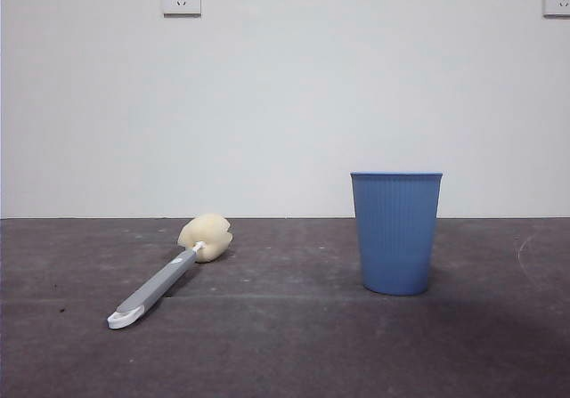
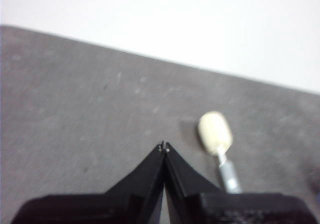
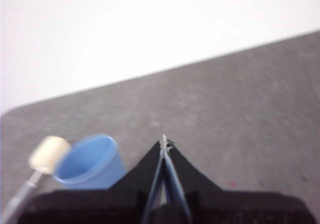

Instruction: Pick up the cup brush,pick up the cup,insert the brush into the cup,clean the cup,put the cup brush back,put the cup back to the fixed position on the table

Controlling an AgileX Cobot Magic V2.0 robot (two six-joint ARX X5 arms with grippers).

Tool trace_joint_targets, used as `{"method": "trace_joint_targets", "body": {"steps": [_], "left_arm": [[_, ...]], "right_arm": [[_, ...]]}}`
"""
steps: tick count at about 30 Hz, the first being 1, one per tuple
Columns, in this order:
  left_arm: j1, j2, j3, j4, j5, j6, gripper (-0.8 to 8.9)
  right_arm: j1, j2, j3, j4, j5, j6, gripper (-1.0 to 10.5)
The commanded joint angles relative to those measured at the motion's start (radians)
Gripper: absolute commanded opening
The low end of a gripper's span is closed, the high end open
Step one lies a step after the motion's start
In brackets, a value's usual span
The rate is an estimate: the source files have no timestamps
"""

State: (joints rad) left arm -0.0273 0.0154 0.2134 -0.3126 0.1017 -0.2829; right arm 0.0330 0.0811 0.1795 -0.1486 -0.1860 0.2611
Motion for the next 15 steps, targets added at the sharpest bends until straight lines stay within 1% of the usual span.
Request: {"method": "trace_joint_targets", "body": {"steps": [1,3,6,9,11,14,15], "left_arm": [[0.002,0.022,0.069,-0.053,0.039,-0.036,-0.06],[0.002,0.047,0.139,-0.135,0.064,-0.032,-0.06],[0.002,0.089,0.249,-0.261,0.097,-0.027,-0.06],[0.002,0.138,0.353,-0.364,0.166,-0.019,-0.06],[0.002,0.181,0.428,-0.445,0.222,0.008,-0.06],[0.002,0.245,0.532,-0.571,0.271,0.061,-0.06],[0.002,0.264,0.561,-0.604,0.28,0.078,-0.06]], "right_arm": [[0.003,0.053,0.078,-0.025,-0.05,0.029,-0.1],[0.003,0.11,0.167,-0.101,-0.105,0.02,-0.1],[0.005,0.2,0.313,-0.241,-0.166,-0.05,-0.1],[0.008,0.285,0.456,-0.385,-0.211,-0.102,-0.1],[0.009,0.344,0.559,-0.502,-0.241,-0.148,-0.1],[0.009,0.416,0.691,-0.666,-0.288,-0.205,-0.1],[0.01,0.435,0.726,-0.708,-0.29,-0.217,-0.1]]}}
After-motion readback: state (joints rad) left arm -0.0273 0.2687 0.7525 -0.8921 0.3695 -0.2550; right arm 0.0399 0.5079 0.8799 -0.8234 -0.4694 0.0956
